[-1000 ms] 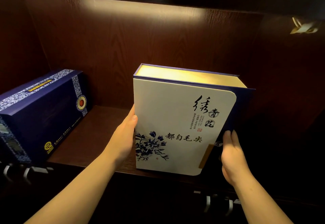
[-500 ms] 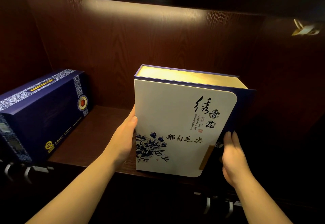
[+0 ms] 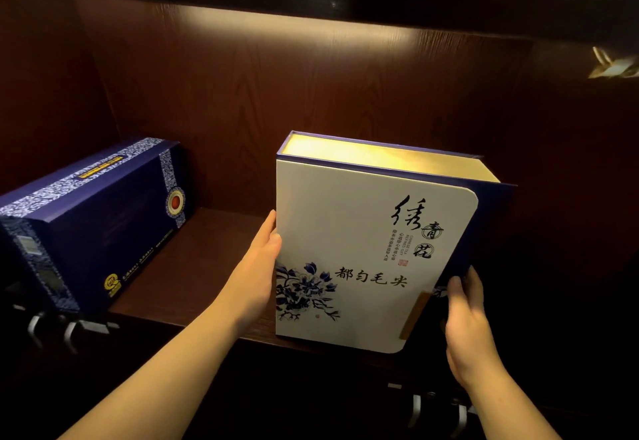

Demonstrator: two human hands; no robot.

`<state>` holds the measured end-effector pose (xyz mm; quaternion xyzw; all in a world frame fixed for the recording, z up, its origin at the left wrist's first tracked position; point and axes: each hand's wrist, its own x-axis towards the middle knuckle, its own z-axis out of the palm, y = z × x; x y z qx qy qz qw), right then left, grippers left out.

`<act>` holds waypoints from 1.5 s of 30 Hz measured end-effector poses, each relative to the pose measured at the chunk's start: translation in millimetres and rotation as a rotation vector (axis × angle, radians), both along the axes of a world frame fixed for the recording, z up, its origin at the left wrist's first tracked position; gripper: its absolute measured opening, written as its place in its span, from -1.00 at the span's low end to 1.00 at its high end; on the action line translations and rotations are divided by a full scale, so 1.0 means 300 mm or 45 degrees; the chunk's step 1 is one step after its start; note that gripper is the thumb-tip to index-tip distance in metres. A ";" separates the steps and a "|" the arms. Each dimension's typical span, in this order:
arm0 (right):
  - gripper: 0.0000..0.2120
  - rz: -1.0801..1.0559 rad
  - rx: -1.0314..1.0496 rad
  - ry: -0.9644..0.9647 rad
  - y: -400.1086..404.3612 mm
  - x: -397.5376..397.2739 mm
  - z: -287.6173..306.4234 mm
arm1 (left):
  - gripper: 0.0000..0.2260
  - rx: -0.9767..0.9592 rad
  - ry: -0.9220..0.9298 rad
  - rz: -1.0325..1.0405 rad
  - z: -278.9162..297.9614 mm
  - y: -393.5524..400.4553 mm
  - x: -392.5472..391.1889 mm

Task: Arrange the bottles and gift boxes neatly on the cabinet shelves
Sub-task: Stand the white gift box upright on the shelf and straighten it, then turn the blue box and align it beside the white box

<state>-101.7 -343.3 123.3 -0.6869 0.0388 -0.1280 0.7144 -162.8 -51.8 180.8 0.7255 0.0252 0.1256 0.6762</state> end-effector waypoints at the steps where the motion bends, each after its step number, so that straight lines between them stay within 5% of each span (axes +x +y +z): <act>1: -0.53 -0.021 -0.009 -0.023 -0.003 -0.001 -0.008 | -0.53 0.003 0.027 0.012 0.002 0.001 -0.005; 9: -0.46 -0.442 -0.052 0.010 0.064 -0.081 -0.126 | -0.53 0.146 0.091 0.152 -0.014 0.088 -0.066; 15: -0.55 -0.761 -0.210 0.263 0.333 -0.209 -0.187 | -0.43 0.619 0.014 0.370 0.031 0.309 -0.083; 19: -0.65 -0.484 -0.120 0.374 0.593 -0.259 -0.153 | -0.41 1.026 -0.019 0.509 0.100 0.549 -0.108; 23: -0.76 -0.005 -0.058 0.230 0.861 -0.258 -0.078 | -0.39 1.433 0.026 0.639 0.162 0.793 -0.136; 30: -0.60 0.365 -0.233 0.024 1.295 -0.073 0.076 | -0.15 1.709 0.377 0.716 0.127 1.108 -0.173; 34: -0.58 0.416 -0.212 -0.061 1.475 0.085 0.139 | -0.02 1.650 0.555 0.671 0.043 1.178 -0.171; 45: -0.50 0.574 -0.174 0.138 1.864 0.557 0.134 | 0.12 0.877 0.419 0.916 -0.092 1.175 -0.161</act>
